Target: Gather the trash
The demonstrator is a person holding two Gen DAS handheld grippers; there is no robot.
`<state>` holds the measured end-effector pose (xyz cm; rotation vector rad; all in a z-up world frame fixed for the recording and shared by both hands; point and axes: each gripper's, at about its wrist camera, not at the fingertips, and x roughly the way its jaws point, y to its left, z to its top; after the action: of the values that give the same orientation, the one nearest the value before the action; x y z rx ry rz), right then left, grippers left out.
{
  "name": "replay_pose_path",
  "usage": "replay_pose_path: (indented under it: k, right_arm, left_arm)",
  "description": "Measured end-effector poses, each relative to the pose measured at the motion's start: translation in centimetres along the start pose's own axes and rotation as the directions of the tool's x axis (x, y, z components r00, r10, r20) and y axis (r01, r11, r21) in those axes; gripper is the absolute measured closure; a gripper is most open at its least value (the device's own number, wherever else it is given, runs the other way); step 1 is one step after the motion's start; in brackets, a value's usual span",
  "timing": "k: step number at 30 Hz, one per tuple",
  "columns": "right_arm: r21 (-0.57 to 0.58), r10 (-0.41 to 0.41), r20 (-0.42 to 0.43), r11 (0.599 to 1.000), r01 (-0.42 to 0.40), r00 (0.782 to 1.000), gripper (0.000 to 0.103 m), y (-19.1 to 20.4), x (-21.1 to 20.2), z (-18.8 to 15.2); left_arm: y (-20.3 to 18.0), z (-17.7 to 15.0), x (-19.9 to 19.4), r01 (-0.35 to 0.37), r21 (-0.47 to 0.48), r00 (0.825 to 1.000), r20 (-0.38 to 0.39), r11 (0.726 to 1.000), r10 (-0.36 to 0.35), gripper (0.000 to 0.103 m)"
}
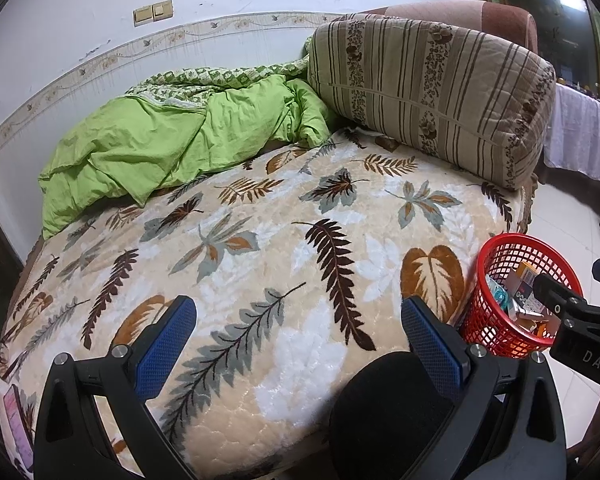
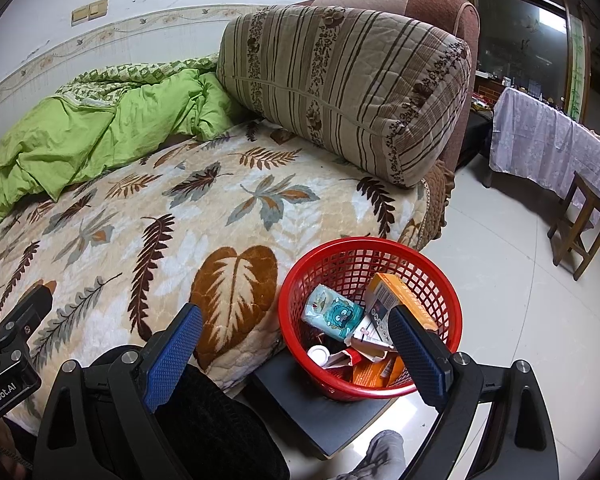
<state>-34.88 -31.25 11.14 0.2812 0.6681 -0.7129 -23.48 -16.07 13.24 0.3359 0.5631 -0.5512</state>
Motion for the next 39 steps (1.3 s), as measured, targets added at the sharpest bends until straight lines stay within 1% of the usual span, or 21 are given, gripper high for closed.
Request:
replay_pose_path:
  k: [17, 21, 24, 26, 29, 30, 32, 33, 35, 38, 39]
  right_arm:
    - [-0.01, 0.009, -0.006, 1.0, -0.009, 1.0, 0.008, -0.2, 0.5, 0.1]
    - [-0.019, 0.015, -0.01, 1.0, -0.015, 1.0, 0.008, -0.1, 0.7, 0.2]
    - [-0.043, 0.057, 0.001, 0.997, -0.057, 0.998, 0.008, 0.4, 0.9, 0.6]
    - [-0.079, 0.082, 0.016, 0.994, -0.08, 0.997, 0.008, 1.4, 1.1, 1.6]
    - [-0.132, 0.133, 0.057, 0.983, -0.125, 0.99, 0.008, 3.3, 1.0, 3.4]
    - [-0.155, 0.164, 0.075, 0.976, -0.151, 0.984, 0.008, 4.4, 0.9, 4.3]
    - [-0.196, 0.228, 0.084, 0.958, -0.208, 0.97, 0.008, 6.3, 1.2, 5.8]
    - [-0.217, 0.27, 0.073, 0.944, -0.249, 0.96, 0.007, 7.6, 1.6, 6.6]
    - [-0.242, 0.327, 0.042, 0.92, -0.308, 0.944, 0.003, 10.2, 2.7, 7.6]
    - [-0.273, 0.341, -0.015, 0.903, -0.332, 0.94, 0.001, 15.0, 5.6, 8.1]
    - [-0.282, 0.338, -0.042, 0.899, -0.336, 0.94, 0.001, 16.6, 6.9, 8.1]
  left_arm:
    - [-0.3, -0.2, 0.1, 0.003, 0.0, 1.0, -0.003, 1.0, -0.003, 0.001]
    - [-0.5, -0.4, 0.1, -0.004, -0.022, 1.0, -0.005, 1.0, 0.004, 0.001]
    - [0.4, -0.3, 0.3, -0.03, -0.036, 1.0, -0.009, 0.999, 0.03, 0.001]
    - [1.9, -0.3, 0.5, -0.046, -0.069, 0.999, -0.016, 0.997, 0.045, 0.001]
    - [5.0, -0.4, 1.2, -0.092, -0.143, 0.995, -0.043, 0.985, 0.087, 0.001]
    - [6.2, -0.5, 1.6, -0.123, -0.172, 0.992, -0.059, 0.978, 0.114, 0.001]
    - [8.4, -0.8, 2.6, -0.156, -0.21, 0.986, -0.089, 0.965, 0.14, 0.001]
    - [9.7, -1.2, 3.3, -0.184, -0.236, 0.98, -0.117, 0.954, 0.16, 0.001]
    - [12.0, -1.8, 4.6, -0.223, -0.273, 0.97, -0.16, 0.936, 0.184, 0.001]
    - [15.2, -3.0, 7.2, -0.256, -0.342, 0.954, -0.243, 0.904, 0.178, 0.001]
    - [16.0, -3.5, 8.6, -0.269, -0.361, 0.944, -0.284, 0.893, 0.17, 0.001]
